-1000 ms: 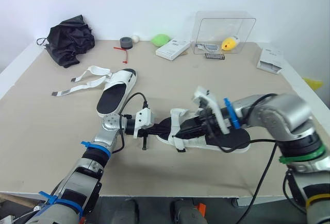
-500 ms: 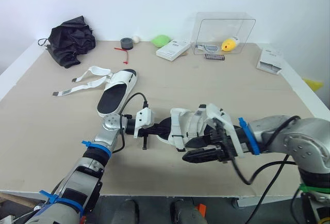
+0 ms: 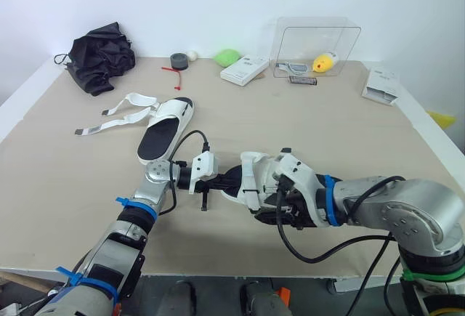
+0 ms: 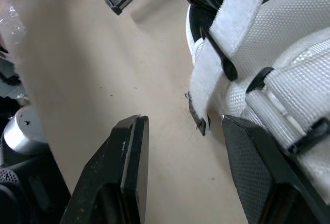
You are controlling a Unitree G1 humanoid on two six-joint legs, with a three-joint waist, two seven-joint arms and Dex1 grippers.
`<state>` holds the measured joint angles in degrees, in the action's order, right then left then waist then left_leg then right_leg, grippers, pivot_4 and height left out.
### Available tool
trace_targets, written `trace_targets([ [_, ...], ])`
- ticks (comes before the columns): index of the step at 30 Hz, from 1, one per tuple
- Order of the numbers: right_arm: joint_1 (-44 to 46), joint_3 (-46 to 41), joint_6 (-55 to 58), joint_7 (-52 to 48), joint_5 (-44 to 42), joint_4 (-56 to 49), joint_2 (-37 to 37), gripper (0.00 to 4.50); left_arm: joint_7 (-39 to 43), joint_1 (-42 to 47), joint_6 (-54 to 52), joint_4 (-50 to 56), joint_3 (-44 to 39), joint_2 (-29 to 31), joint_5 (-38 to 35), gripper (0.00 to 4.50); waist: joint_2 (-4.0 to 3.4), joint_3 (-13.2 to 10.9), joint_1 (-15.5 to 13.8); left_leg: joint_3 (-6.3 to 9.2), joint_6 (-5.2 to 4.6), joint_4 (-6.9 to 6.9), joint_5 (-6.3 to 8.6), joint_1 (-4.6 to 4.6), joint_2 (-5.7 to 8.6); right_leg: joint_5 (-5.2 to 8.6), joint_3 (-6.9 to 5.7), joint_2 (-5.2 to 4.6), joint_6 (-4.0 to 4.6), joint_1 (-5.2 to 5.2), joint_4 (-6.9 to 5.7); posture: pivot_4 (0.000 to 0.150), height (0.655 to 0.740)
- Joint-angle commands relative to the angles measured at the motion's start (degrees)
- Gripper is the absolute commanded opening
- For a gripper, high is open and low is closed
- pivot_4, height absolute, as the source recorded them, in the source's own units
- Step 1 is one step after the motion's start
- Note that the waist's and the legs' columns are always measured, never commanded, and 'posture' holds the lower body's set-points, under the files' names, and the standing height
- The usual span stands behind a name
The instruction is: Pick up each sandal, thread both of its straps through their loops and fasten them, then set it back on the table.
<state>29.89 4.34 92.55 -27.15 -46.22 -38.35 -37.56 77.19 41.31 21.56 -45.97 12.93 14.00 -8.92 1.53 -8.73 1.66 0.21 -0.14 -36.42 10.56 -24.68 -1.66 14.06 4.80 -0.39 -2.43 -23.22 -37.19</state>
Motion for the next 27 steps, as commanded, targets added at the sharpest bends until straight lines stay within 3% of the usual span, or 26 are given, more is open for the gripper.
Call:
trace_targets([
  [1, 1.7, 1.8, -1.0, 1.6, 2.2, 1.3, 0.8, 2.47, 0.9, -1.8, -0.7, -2.3, 2.5, 0.5, 3.6, 0.00, 0.00, 0.0, 0.0, 0.00, 0.00, 0.00, 0.00, 0.00, 0.00, 0.00, 0.00, 0.00, -0.01, 0.00, 0.00, 0.150, 0.7400],
  [5, 2.1, 2.7, -1.7, 1.5, 2.5, 3.1, 2.4, 2.47, 1.0, -2.3, -0.9, -1.8, 2.5, 0.8, 3.5, 0.00, 0.00, 0.0, 0.0, 0.00, 0.00, 0.00, 0.00, 0.00, 0.01, -0.01, 0.00, 0.01, -0.02, 0.00, 0.00, 0.150, 0.7400],
  [8, 1.9, 2.6, -2.6, 1.0, 2.2, 4.2, 3.2, 1.86, 0.9, -2.7, -1.1, -1.3, 2.5, 0.9, 3.5, 0.00, 0.00, 0.0, 0.0, 0.00, 0.00, 0.00, 0.00, 0.00, 0.01, -0.01, 0.01, 0.02, -0.02, 0.01, 0.00, 0.150, 0.7400],
  [12, 1.7, 3.2, -3.8, 0.6, 2.6, 5.3, 3.4, 0.19, 0.7, -2.8, -1.2, -1.2, 2.4, 1.0, 3.5, 0.00, 0.00, 0.0, 0.0, 0.00, 0.00, 0.01, 0.00, -0.01, 0.01, -0.11, -0.01, 0.02, -0.21, 0.00, 0.00, 0.150, 0.7400],
  [13, 1.6, 3.2, -4.1, 0.5, 2.5, 5.4, 3.4, 0.04, 0.7, -2.9, -1.3, -1.0, 2.4, 1.0, 3.5, 0.00, 0.00, 0.0, 0.0, 0.02, -0.01, 0.02, 0.01, -0.01, 0.01, -0.10, -0.03, 0.03, -0.22, -0.01, 0.00, 0.150, 0.7400],
  [17, 1.0, 2.0, -4.4, -1.4, 0.9, 5.0, 2.9, 0.04, 0.6, -3.0, -1.5, -0.8, 2.3, 1.1, 3.4, 0.00, 0.00, 0.0, 0.0, 0.04, -0.01, 0.03, 0.01, -0.01, 0.01, -0.09, -0.04, 0.06, -0.22, -0.01, 0.00, 0.150, 0.7400],
  [27, 2.0, -9.5, -9.3, -15.9, -16.6, 4.0, 3.2, 0.04, 0.6, -2.2, -1.5, -1.4, 2.3, 0.7, 3.4, 0.00, 0.00, 0.0, 0.0, 0.12, -0.02, 0.04, 0.02, -0.05, 0.03, -0.07, -0.05, 0.15, -0.23, 0.00, 0.00, 0.150, 0.7400],
])
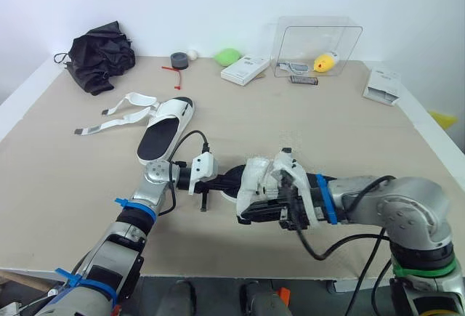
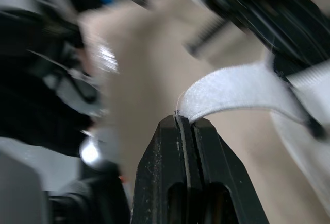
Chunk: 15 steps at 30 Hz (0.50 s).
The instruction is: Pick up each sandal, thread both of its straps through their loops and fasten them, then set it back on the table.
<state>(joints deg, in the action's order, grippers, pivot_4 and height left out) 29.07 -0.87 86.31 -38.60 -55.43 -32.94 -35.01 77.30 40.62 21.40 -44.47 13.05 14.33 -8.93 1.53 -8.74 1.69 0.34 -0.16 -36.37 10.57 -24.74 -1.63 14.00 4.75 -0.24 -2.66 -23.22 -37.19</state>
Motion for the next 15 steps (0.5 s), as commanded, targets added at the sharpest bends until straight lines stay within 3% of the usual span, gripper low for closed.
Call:
trace_targets([
  [1, 3.6, -4.8, -3.2, -4.1, -8.4, -0.8, 1.5, 0.04, 0.5, -1.5, -1.4, -2.8, 2.2, 0.4, 3.4, 0.00, 0.00, 0.0, 0.0, -0.01, 0.00, 0.00, 0.00, 0.00, 0.00, -0.01, 0.00, 0.00, 0.01, -0.02, 0.00, 0.150, 0.7400],
  [8, 13.7, -10.4, -8.1, 12.4, 1.1, 18.3, 12.2, 0.04, 0.1, -1.9, -1.5, -2.6, 2.0, 0.3, 3.4, 0.00, -0.01, 0.0, 0.0, 0.00, 0.00, 0.02, -0.03, -0.03, 0.00, -0.08, -0.03, 0.03, 0.08, -0.08, -0.03, 0.150, 0.7400],
  [15, 11.0, -11.4, -7.7, 14.9, 1.8, 15.9, 9.7, 0.04, 0.0, -2.6, -1.6, -2.0, 2.0, 0.6, 3.4, 0.00, -0.02, 0.0, 0.2, -0.10, 0.00, 0.00, -0.03, -0.05, -0.01, -0.09, 0.03, -0.01, 0.00, -0.09, -0.03, 0.150, 0.7400],
])
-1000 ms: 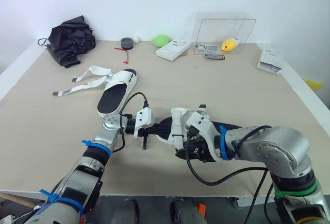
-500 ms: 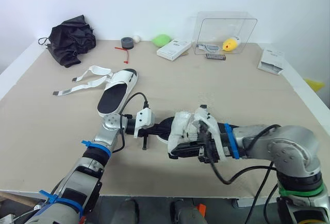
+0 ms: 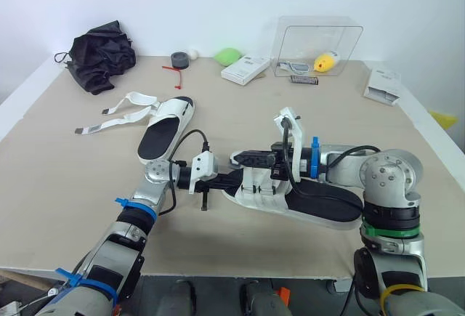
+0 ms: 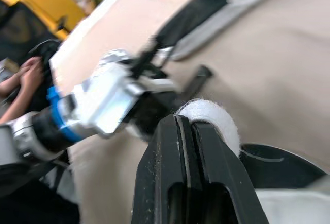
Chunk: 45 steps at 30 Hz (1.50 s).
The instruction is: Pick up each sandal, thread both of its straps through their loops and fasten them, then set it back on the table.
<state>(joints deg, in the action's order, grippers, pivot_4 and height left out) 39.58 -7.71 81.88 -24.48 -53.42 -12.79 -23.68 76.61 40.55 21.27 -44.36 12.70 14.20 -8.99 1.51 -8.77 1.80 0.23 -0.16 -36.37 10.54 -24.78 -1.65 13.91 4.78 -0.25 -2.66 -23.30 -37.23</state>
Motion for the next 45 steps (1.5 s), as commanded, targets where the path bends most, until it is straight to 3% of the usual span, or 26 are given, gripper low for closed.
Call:
trace_targets([
  [1, -0.1, -4.7, -3.6, 1.0, 0.0, -4.7, -2.1, 0.04, 0.6, -2.5, -1.5, -2.1, 2.4, 0.7, 3.4, 0.00, 0.00, 0.0, 0.1, 0.02, 0.00, 0.00, 0.00, 0.00, -0.01, 0.00, -0.01, 0.02, 0.00, 0.00, 0.00, 0.150, 0.7400],
  [7, -2.1, -6.2, -3.6, 4.1, 2.4, -3.7, -3.9, 0.04, 0.9, -2.4, -1.5, -2.1, 2.5, 0.8, 3.4, 0.00, -0.01, 0.0, 0.1, 0.05, 0.00, 0.01, 0.00, 0.00, -0.01, 0.01, -0.01, 0.06, 0.02, 0.01, -0.01, 0.150, 0.7400],
  [15, -2.0, -3.9, -3.3, 6.9, 5.3, 1.6, -0.9, 0.04, 1.2, -1.3, -1.4, -3.1, 2.7, 0.3, 3.5, 0.00, -0.01, 0.0, 0.1, 0.03, 0.00, 0.01, 0.00, 0.02, 0.01, 0.00, 0.02, 0.06, 0.01, 0.03, -0.01, 0.150, 0.7400],
  [26, 2.4, -2.9, -6.9, -1.8, 2.4, 4.1, -1.1, 0.04, 1.2, -2.0, -1.3, -2.6, 2.8, 0.6, 3.4, 0.00, -0.03, 0.0, 0.1, 0.01, -0.02, 0.00, -0.01, 0.06, 0.00, -0.03, 0.04, 0.08, 0.00, 0.05, -0.02, 0.150, 0.7400],
  [39, 3.7, 1.2, -7.8, -2.1, 10.1, 18.4, 0.4, 0.04, 1.0, -2.9, -1.8, -1.4, 2.8, 0.9, 3.4, 0.00, -0.03, 0.0, 0.6, 0.02, -0.02, 0.01, -0.01, 0.05, 0.00, 0.00, 0.04, 0.08, -0.02, 0.07, -0.02, 0.150, 0.7400],
  [45, 4.0, -1.3, -4.7, -10.0, 0.6, 9.6, 0.7, 0.04, 1.1, -3.0, -2.0, -1.1, 2.8, 1.2, 3.4, 0.00, -0.04, 0.0, 0.8, 0.03, -0.02, 0.01, -0.01, 0.07, 0.00, -0.01, 0.04, 0.10, -0.03, 0.07, -0.02, 0.150, 0.7400],
])
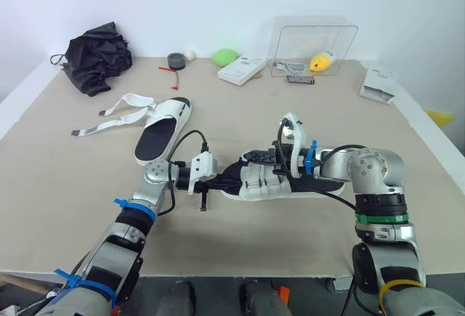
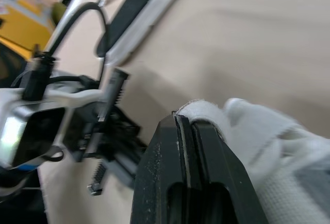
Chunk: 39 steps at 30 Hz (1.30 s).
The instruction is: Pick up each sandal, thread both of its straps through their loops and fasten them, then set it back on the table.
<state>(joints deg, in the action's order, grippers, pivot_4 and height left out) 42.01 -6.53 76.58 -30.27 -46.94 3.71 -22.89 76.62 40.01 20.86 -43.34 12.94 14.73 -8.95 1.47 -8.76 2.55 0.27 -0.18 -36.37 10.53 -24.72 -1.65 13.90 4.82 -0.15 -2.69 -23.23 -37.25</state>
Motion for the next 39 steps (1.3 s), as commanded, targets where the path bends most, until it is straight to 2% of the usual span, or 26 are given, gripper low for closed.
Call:
trace_targets([
  [1, 1.5, -3.0, 0.8, -5.2, -7.3, -8.3, 0.0, 0.04, 1.1, -2.5, -1.6, -2.1, 2.6, 0.6, 3.3, 0.00, -0.01, 0.0, 0.0, 0.01, 0.00, 0.01, 0.00, -0.01, 0.00, 0.01, 0.00, 0.01, -0.01, -0.02, 0.00, 0.150, 0.7400],
  [6, 1.8, -3.1, 0.6, -6.5, -9.3, -9.5, -0.2, 0.04, 1.1, -2.4, -1.7, -2.1, 2.6, 0.4, 3.3, 0.00, -0.01, 0.0, 0.0, 0.04, 0.00, 0.02, 0.00, -0.02, -0.01, 0.01, 0.00, 0.03, -0.01, -0.02, 0.00, 0.150, 0.7400],
  [13, 4.4, 5.8, -1.3, -0.3, 4.5, 7.1, 0.5, 0.04, 1.1, -2.5, -1.7, -2.0, 2.6, 0.2, 3.4, 0.00, -0.03, 0.0, 0.1, -0.02, 0.00, 0.02, 0.00, 0.06, -0.02, -0.01, 0.00, 0.01, 0.04, 0.00, -0.01, 0.150, 0.7400],
  [20, 7.4, 3.7, -6.8, 2.9, 10.8, 18.0, 0.7, 0.04, 0.8, -3.1, -1.9, -1.3, 2.5, 0.4, 3.3, 0.00, -0.08, 0.2, 0.1, -0.03, -0.01, 0.00, 0.00, 0.24, -0.02, -0.05, 0.01, 0.02, 0.04, 0.20, -0.01, 0.150, 0.7400],
  [23, 8.0, 2.3, -7.6, 6.3, 13.1, 22.9, 0.5, 0.98, 0.6, -3.4, -2.2, -0.9, 2.6, 0.5, 3.3, 0.00, -0.08, 0.2, 0.2, -0.06, -0.06, 0.00, -0.03, 0.41, -0.02, -0.05, 0.03, 0.00, 0.21, 0.33, -0.01, 0.150, 0.7400],
  [26, 7.2, 6.4, -3.9, 5.7, 14.7, 21.6, -0.9, 1.94, 0.5, -3.2, -2.3, -0.9, 2.5, 0.5, 3.3, 0.00, -0.06, 0.2, 0.2, -0.07, -0.09, 0.00, -0.05, 0.45, -0.02, -0.07, 0.04, -0.01, 0.39, 0.34, -0.01, 0.150, 0.7400],
  [34, 7.1, 11.8, -3.0, 4.9, 17.8, 19.7, -3.6, 1.94, 0.3, -2.4, -2.3, -1.5, 2.6, 0.5, 3.2, 0.00, -0.19, 0.6, 0.0, -0.17, -0.20, 0.04, -0.12, 0.52, -0.14, -0.17, -0.12, -0.36, 0.47, 0.24, 0.01, 0.150, 0.7400],
  [39, 11.6, 2.8, -7.2, 8.2, 15.5, 22.7, -0.5, 1.94, 0.1, -2.2, -2.1, -1.9, 3.0, 0.0, 3.1, 0.00, -0.12, 0.9, 0.0, -0.38, -0.22, 0.03, -0.13, 0.51, -0.03, -0.08, -0.26, -0.91, 0.31, 0.30, 0.10, 0.150, 0.7400],
])
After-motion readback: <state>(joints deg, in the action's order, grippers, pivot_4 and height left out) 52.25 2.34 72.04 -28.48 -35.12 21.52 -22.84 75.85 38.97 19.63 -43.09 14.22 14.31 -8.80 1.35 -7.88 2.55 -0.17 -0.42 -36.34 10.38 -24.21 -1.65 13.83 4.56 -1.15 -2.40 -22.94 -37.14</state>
